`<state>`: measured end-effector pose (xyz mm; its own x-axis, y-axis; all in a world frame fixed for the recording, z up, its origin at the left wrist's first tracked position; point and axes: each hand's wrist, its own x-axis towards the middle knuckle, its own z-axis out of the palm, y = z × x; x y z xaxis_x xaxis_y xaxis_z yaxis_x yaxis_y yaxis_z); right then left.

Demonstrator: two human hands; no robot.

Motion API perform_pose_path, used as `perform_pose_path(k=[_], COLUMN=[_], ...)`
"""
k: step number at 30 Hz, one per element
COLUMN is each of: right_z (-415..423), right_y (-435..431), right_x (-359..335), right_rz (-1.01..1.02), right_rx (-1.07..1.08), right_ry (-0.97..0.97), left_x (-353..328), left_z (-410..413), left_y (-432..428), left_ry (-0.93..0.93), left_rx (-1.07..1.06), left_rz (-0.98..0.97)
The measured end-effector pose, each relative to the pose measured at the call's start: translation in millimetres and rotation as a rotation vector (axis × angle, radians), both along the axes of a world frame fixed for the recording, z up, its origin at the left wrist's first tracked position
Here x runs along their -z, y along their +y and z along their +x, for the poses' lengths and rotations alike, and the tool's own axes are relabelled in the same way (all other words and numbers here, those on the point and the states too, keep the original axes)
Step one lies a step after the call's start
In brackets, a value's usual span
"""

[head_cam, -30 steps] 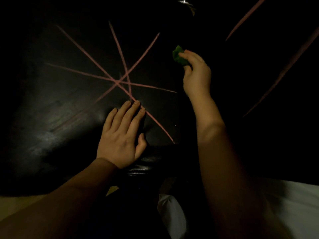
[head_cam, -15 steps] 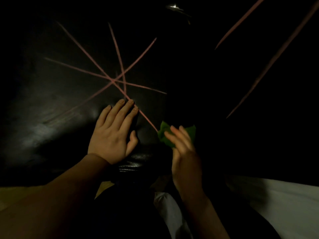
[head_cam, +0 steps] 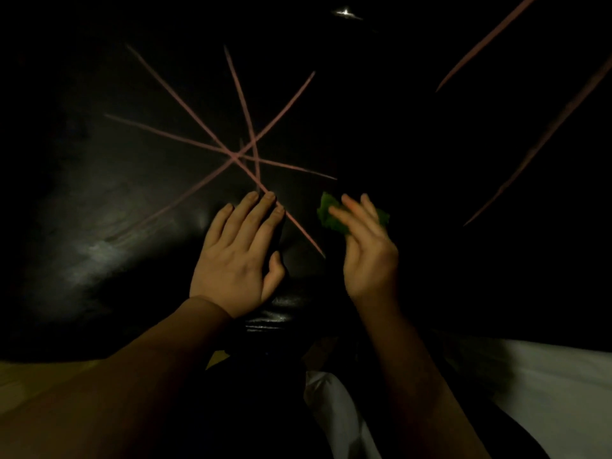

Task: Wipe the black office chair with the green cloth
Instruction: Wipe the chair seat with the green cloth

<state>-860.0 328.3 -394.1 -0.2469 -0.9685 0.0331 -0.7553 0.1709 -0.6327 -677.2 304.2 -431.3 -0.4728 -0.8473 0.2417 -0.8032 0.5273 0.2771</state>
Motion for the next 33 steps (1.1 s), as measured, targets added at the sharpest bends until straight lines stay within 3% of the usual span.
perform_pose_path(k=[10, 16, 24, 33], right_z=[-24, -28, -30, -13], right_y=[-152, -187, -156, -30], right_x=[16, 19, 12, -3], right_rz=[-0.041, -0.027, -0.041, 0.025], right_rx=[0.092, 0.110, 0.025, -0.064], right_ry=[0.060, 0.065, 0.101, 0.002], left_x=[0, -2, -1, 1], left_z=[-11, -17, -18, -18], left_y=[3, 4, 5, 6], left_ry=[0.001, -0.006, -0.006, -0.012], left_rx=[-0.047, -0.076, -0.086, -0.092], left_rz=[-0.006, -0.006, -0.023, -0.035])
